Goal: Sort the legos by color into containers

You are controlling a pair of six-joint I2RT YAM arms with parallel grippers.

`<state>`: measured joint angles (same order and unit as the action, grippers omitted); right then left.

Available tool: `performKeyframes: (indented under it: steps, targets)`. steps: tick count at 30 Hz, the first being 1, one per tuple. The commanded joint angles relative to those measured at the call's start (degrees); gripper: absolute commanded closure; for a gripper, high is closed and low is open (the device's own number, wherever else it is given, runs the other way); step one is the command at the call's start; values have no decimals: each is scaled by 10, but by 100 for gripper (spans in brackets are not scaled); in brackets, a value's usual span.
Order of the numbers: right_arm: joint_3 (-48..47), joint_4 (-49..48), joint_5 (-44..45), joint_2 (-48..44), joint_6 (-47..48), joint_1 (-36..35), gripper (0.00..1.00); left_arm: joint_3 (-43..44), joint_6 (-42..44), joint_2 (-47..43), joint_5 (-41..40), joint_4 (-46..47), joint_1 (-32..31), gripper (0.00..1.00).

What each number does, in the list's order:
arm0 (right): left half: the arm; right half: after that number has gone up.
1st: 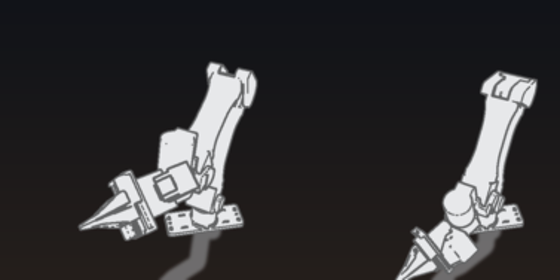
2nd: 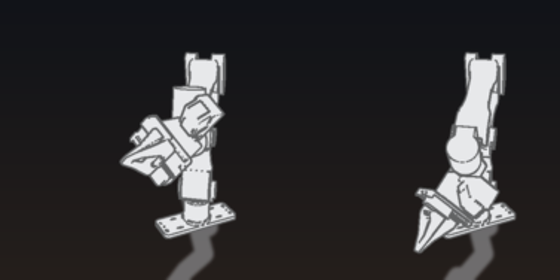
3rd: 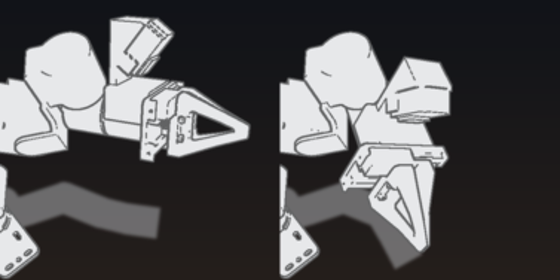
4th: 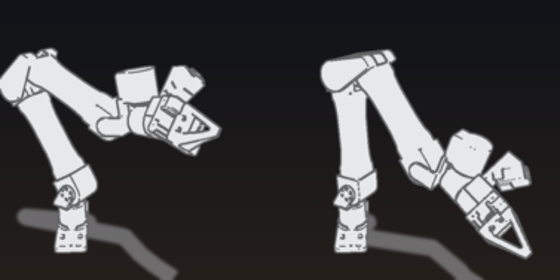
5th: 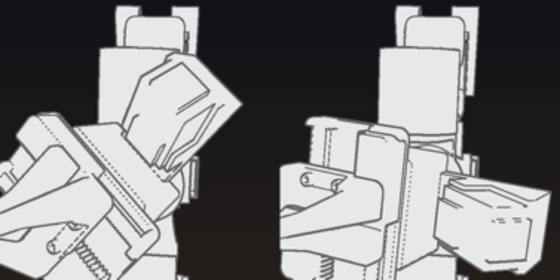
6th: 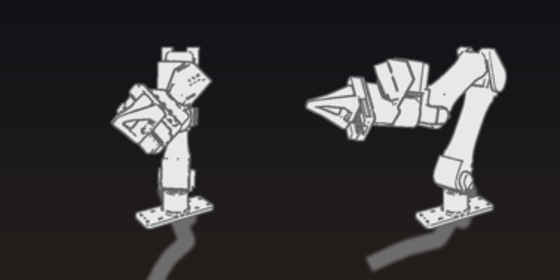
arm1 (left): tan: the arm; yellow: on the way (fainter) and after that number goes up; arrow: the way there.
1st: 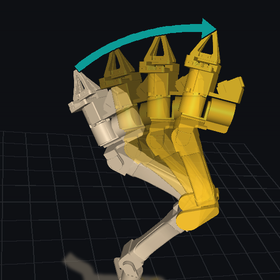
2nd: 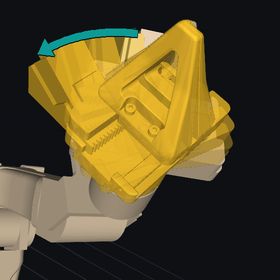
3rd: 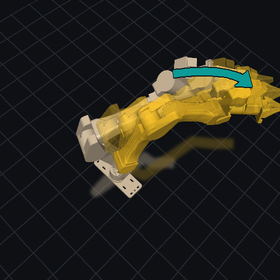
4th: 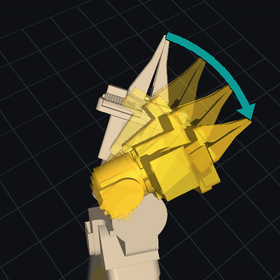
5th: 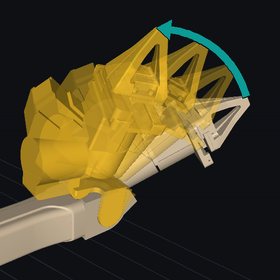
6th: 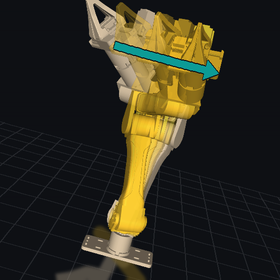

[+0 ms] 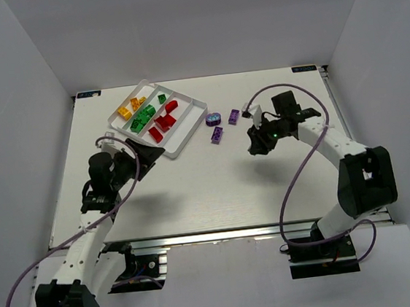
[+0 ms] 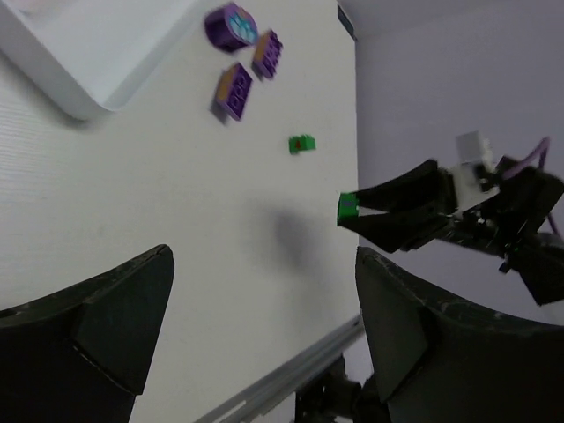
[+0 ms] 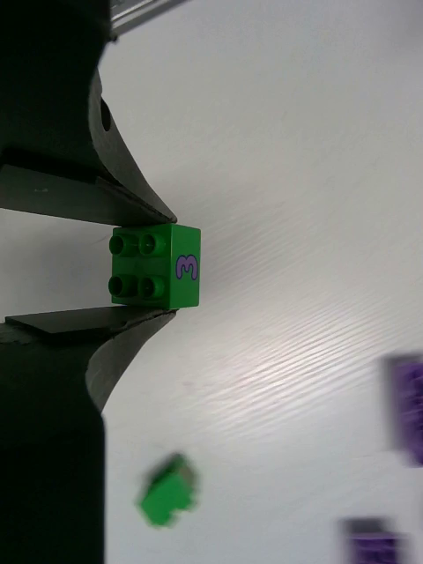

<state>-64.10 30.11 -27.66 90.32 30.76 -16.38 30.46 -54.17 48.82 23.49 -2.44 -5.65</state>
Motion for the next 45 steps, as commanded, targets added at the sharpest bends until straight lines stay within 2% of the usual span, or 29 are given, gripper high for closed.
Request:
performKeyframes:
  steps: [1, 4, 8, 11, 22, 33, 45]
  targets:
    - [-29, 26, -228, -51, 149, -13, 100, -2, -20, 22, 61, 99, -44, 8]
    - [-18, 4, -262, -75, 193, -41, 100, 13, -17, 61, 53, 128, -126, 10]
    - [-20, 5, -258, -91, 233, -94, 100, 27, -20, 109, 42, 170, -182, 12]
    - [-9, -7, -248, -105, 246, -114, 100, 35, -27, 129, 39, 203, -200, 12]
    - [15, -54, -243, -144, 237, -154, 100, 62, -29, 203, 77, 262, -248, 13]
    - [17, -90, -191, -138, 211, -183, 100, 103, -1, 229, 82, 223, -270, 13]
    - [8, -127, -166, -125, 162, -188, 100, 132, 12, 266, 101, 204, -282, 24]
